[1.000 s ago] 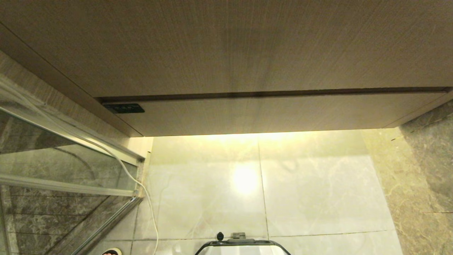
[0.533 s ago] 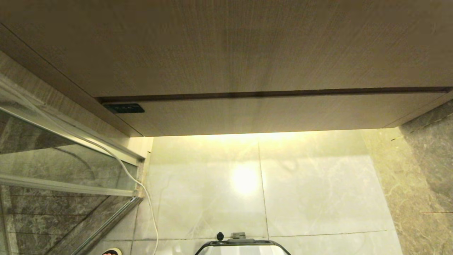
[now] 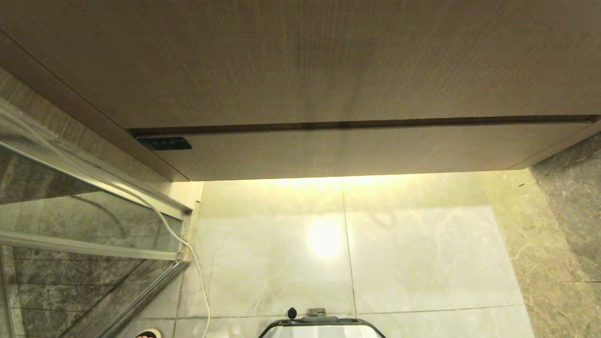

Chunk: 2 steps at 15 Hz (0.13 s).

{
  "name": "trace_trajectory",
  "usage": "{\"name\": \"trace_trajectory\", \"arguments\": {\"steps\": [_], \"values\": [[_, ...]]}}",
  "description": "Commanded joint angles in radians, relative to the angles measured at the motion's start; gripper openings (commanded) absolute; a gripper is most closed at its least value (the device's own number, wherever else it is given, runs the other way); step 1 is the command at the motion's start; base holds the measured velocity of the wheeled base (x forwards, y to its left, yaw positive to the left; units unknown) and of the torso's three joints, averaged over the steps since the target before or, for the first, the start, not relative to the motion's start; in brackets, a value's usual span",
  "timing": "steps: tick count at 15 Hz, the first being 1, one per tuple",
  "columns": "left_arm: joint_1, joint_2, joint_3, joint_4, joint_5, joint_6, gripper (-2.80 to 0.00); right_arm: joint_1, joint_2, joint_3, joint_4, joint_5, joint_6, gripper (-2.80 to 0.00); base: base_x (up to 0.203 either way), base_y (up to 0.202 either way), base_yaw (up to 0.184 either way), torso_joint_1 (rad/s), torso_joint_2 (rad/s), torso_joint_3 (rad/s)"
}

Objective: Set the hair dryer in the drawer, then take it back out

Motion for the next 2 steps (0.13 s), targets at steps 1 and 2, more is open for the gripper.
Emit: {"name": "trace_trajectory", "arguments": {"steps": [1,2], "values": [[0.0,0.0,0.001,0.0,-0.001,-0.001,-2.8,0.001,-0.037,0.04,-0.002,0.0,0.003,-2.8,0.0,0.0,0.0,0.0,0.0,0.0],[0.001,0.0,0.001,0.0,-0.001,-0.001,-2.8,0.001,-0.037,0.04,0.0,-0.001,0.008,-2.8,0.0,0.0,0.0,0.0,0.0,0.0]]}}
